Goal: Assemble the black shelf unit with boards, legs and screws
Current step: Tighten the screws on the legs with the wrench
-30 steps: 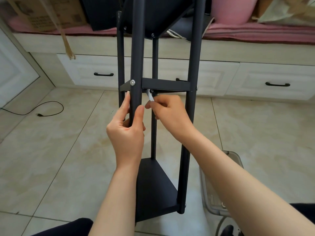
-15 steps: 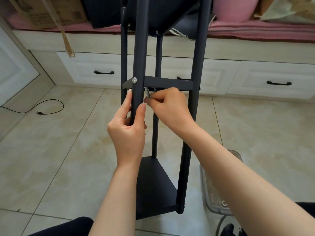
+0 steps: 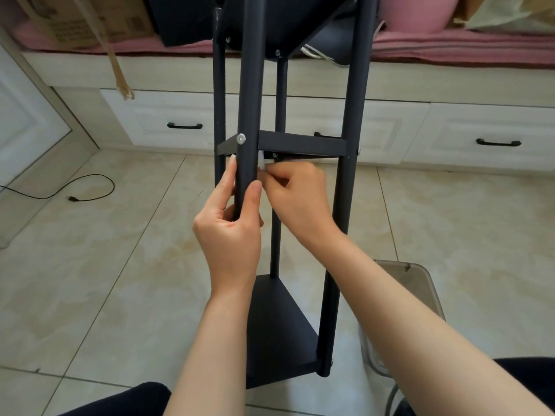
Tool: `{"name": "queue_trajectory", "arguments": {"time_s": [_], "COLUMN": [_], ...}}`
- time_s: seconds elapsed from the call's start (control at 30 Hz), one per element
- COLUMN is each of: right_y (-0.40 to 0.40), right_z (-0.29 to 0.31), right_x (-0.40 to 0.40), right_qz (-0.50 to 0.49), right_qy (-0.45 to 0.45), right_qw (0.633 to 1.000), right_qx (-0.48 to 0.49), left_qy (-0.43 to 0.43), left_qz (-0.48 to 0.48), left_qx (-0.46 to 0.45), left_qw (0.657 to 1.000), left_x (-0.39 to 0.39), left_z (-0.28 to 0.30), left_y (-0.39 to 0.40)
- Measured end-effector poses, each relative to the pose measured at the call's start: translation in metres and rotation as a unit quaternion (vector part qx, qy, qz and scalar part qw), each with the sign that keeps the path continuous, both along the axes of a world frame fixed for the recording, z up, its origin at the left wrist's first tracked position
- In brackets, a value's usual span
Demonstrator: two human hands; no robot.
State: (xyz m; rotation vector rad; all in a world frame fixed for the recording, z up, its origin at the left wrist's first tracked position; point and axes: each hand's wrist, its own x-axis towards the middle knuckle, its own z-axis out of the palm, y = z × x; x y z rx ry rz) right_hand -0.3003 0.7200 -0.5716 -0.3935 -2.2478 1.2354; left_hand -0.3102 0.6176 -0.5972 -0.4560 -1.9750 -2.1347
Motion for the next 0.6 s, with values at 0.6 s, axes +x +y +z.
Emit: {"name": "queue_trajectory", "arguments": {"time_s": [0.6], "right_y": [-0.020], "right_z": [-0.029], "right_x": [-0.045], "right_qz": [-0.088], "right_qy": [0.175], "right_qw": [0.978], "right_qx": [0.072], "left_qy": [-0.019], "left_qz": [0.025], "left_qx": [0.025], "left_qw": [0.999], "left_x": [-0.002], "left_z": [-0.005], "left_y": [-0.006]}}
